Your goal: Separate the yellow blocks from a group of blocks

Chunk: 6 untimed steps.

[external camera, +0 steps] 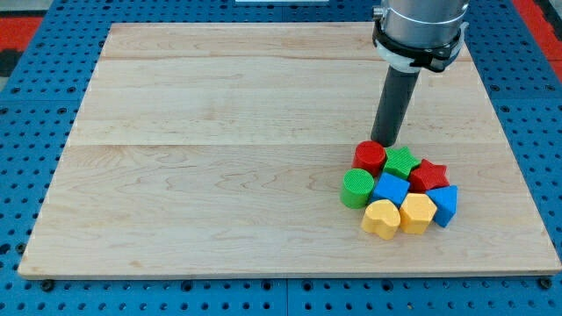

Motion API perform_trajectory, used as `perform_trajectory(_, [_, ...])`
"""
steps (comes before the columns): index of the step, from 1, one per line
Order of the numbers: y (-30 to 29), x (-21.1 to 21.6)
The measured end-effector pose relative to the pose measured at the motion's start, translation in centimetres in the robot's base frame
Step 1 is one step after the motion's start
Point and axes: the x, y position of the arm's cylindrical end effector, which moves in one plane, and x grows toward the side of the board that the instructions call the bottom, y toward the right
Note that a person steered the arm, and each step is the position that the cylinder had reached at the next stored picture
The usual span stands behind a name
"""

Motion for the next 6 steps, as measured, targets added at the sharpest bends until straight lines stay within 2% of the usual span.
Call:
perform_trajectory(3, [0.0, 0.0])
perform_trajectory(6, [3.1, 0.9])
